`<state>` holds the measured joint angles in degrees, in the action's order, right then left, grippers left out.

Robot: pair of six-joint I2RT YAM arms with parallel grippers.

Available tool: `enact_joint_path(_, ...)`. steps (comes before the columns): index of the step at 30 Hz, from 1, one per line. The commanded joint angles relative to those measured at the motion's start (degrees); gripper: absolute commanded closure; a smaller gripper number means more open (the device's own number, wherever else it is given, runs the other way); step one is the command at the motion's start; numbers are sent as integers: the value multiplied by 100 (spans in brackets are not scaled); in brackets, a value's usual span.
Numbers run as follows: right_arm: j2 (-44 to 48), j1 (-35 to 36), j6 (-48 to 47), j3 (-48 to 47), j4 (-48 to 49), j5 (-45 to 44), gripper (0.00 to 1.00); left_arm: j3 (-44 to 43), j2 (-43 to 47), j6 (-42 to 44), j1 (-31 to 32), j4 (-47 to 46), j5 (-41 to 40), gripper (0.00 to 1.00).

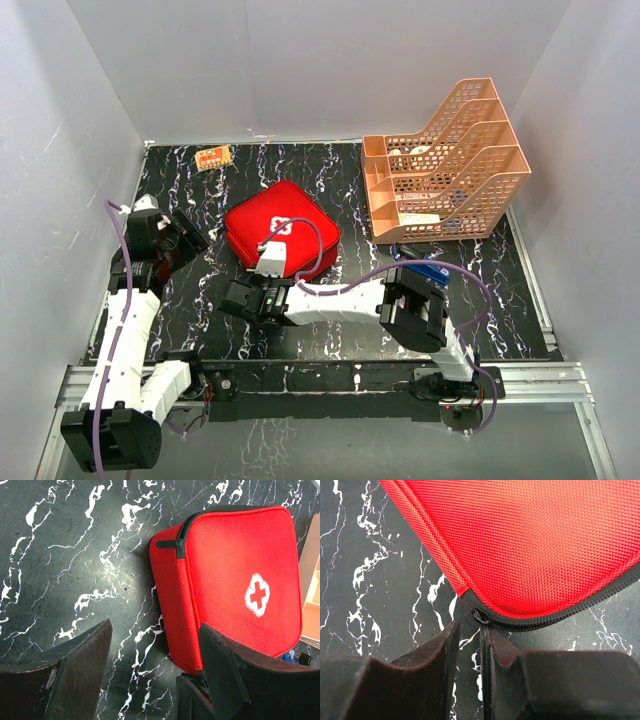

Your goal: Organize the medicine kit

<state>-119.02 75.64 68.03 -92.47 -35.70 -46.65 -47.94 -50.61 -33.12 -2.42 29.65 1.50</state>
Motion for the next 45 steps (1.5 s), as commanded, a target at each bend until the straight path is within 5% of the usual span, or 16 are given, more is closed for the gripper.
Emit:
enact_joint_path(1, 20, -63, 393, -217, -307, -561, 78, -180, -74, 51, 13, -13, 73, 31)
enact_joint_path(10, -112, -263, 431, -234, -159, -504, 74, -85, -104, 53, 12, -29, 77, 31)
enact_joint_path(21, 436, -333, 501, 477, -191, -660, 99, -7, -263, 57, 13, -228, 625, 30)
enact_joint_path(27, 1250, -330, -309, 1583, 354, -660, 100, 160, -779, 66, 13, -882, 2007, 29)
enact_joint_path(37, 3263, -445, -3080, 4173, 2908, 184, 100, 399, -1919, -639, 13, -2124, 3121, 26)
enact_joint_path(38, 3422, -471, -3250, 4330, 3015, 293, 99, 414, -2016, -724, 12, -2208, 3150, 26)
enact_joint_path(42, 3965, -539, -3487, 4682, 3048, 514, 59, 385, -2366, -913, 13, -2384, 3128, 25)
enact_joint_path(45, 4143, -541, -3558, 4693, 3021, 676, 48, 332, -2565, -958, 13, -2452, 3106, 24)
